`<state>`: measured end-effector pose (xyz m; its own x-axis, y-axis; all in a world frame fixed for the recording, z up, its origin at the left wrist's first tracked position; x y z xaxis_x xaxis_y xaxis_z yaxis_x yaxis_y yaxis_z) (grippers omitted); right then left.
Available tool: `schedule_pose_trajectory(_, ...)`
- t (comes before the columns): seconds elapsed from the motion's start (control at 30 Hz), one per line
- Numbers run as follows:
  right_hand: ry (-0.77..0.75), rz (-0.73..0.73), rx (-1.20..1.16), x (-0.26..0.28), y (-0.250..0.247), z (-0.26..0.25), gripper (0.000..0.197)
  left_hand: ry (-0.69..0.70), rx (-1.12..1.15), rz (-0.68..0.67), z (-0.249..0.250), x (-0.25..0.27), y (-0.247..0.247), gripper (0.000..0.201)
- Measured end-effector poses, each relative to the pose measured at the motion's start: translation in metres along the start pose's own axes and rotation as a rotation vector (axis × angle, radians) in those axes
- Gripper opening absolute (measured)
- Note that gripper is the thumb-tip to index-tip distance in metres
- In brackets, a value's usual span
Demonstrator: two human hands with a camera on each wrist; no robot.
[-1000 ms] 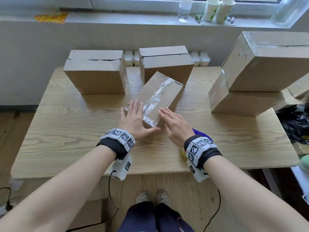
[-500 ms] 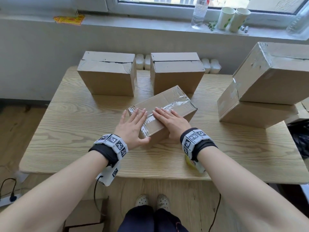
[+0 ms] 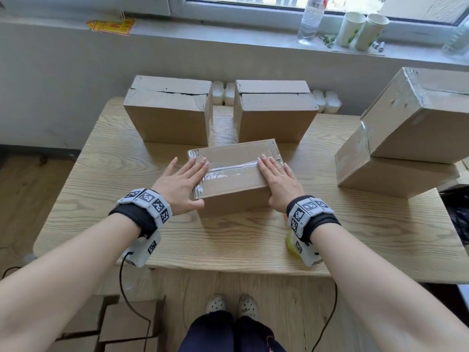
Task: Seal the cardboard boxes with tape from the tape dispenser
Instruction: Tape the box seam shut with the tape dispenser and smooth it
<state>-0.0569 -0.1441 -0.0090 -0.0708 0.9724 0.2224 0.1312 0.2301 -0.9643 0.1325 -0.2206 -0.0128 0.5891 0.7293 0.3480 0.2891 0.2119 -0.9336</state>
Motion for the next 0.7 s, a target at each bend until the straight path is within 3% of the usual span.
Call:
schedule_pose_trajectory(0.23,0.043,0.097,-0.091,0.023,0.001,0.006,0.085,-0.110,0.191,0.046,-0.018,-0.019,-0.009,0.060)
schedule_pose_trajectory(0.47,-0.019,0.210,-0.133,0.042,-0.013,-0.006,0.064,-0.139,0.343,0.093,-0.010,-0.020,-0.012,0.055)
schedule_pose_trajectory(0.6,0.090,0.258,-0.285,0.021,-0.031,0.025,0.060,-0.009,0.437,0.311,0.025,0.010,-0.032,0.046)
schedule_pose_trajectory(0.7,0.174,0.214,-0.364,-0.003,-0.029,0.051,0.064,0.057,0.516,0.490,0.045,0.035,-0.042,0.017)
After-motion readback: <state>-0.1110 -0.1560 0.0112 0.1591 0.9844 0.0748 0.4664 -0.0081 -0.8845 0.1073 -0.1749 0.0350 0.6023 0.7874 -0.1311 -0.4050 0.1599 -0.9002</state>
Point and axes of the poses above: each hand's wrist, its own x-axis away from the middle knuckle, its own y-axis out of the palm, z = x × y, the point moved 10 cm from there along -x, towards the middle knuckle, and after that the axes turned 12 degrees about -y, right-handed, at the moved point
